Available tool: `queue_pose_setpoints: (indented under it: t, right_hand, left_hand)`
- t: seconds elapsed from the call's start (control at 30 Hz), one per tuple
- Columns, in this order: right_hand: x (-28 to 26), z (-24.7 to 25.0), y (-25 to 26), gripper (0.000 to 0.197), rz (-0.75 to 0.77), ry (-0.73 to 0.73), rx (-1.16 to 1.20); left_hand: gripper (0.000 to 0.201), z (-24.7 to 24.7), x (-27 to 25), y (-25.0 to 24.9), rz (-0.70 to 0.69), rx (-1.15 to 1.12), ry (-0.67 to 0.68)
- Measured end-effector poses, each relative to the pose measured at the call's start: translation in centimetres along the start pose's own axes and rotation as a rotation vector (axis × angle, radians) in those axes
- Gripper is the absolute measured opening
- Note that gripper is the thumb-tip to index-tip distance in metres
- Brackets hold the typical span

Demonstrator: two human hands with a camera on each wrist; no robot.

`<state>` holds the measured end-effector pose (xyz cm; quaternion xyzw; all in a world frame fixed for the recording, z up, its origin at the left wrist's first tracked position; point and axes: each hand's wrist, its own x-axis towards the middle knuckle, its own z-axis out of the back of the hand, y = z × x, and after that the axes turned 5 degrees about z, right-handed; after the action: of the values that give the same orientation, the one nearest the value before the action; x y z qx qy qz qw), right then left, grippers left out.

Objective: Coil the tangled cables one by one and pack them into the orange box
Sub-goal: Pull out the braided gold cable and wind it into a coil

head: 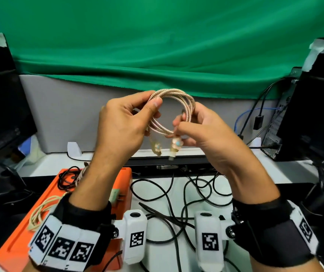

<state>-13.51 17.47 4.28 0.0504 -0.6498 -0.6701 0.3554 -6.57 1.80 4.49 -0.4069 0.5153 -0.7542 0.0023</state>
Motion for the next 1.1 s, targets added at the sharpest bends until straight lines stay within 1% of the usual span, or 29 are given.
queue_pose_setpoints:
  t: [0.1,0.17,0.2,0.3,0.33,0.37,0.43,0.5,0.57,0.6,0.67,0.73,0.77,0.8,0.87,0.93,0.97,1.1]
  right_hand:
    - [-0.3,0.6,0.7,0.023,-0.014,0.029,0.076]
    - [-0.5,0.5,0.7,0.028,-0.007,0.038,0.047]
    - [-0.5,0.5,0.6,0.036,-0.007,0.049,0.015]
    - [-0.6,1.3,0.4,0.075,-0.030,0.162,0.011]
    - [-0.7,1.9,0.5,0.081,-0.022,0.206,0.018]
    - [-1.0,2.5,0.6,0.082,-0.009,0.240,0.009]
    - [-1.2,3.8,0.7,0.075,0.010,0.275,-0.075]
    - [-1.3,4.5,0.5,0.071,-0.009,0.271,-0.148]
    - [-1.1,4.7,0.0,0.068,-0.030,0.251,-0.180]
    - [-0.9,4.6,-0.3,0.065,-0.029,0.233,-0.183]
    - [-0.2,4.3,-0.8,0.054,-0.003,0.182,-0.180]
    - [0.2,3.6,-1.1,0.034,0.035,0.130,-0.197]
    - [0.3,3.2,-1.2,0.026,0.032,0.118,-0.177]
    - [0.4,2.8,-1.3,0.023,0.014,0.125,-0.125]
    - [0.5,2.3,-1.7,0.027,-0.051,0.177,0.085]
    - [0.4,2.1,-1.7,0.029,-0.073,0.227,0.288]
    - [0.4,2.0,-1.7,0.029,-0.069,0.235,0.325]
    - [0.4,2.2,-1.8,0.024,-0.067,0.211,0.310]
  left_hand:
    - [0.015,-0.4,-0.2,-0.1,-0.047,0.084,0.001]
    - [0.013,-1.0,-0.4,0.0,-0.063,0.090,-0.023]
    - [0.012,-1.1,-0.5,0.0,-0.074,0.093,-0.043]
    - [0.012,-0.6,-0.2,0.6,-0.096,0.136,-0.133]
    - [0.013,-0.3,0.0,0.7,-0.087,0.144,-0.153]
    - [0.016,-0.1,0.1,0.8,-0.068,0.142,-0.160]
    - [0.018,-0.1,0.3,0.8,-0.024,0.113,-0.145]
    - [0.013,-0.5,0.1,0.6,0.014,0.074,-0.106]
    - [0.011,-0.7,0.1,0.2,0.094,-0.050,-0.055]
    - [0.014,-0.7,0.1,0.1,0.145,-0.129,-0.034]
    - [0.019,-0.3,0.2,0.0,0.210,-0.261,-0.022]
    - [0.017,-0.1,0.3,0.0,0.237,-0.360,-0.031]
    - [0.015,-0.1,0.4,0.0,0.247,-0.399,-0.036]
    - [0.013,-0.1,0.5,0.0,0.256,-0.428,-0.041]
    - [0.010,0.0,0.6,0.1,0.279,-0.464,-0.042]
    - [0.009,0.2,0.7,0.2,0.302,-0.463,-0.028]
    - [0.009,0.3,0.8,0.3,0.311,-0.441,-0.017]
    - [0.014,0.9,0.9,0.5,0.279,-0.270,0.010]
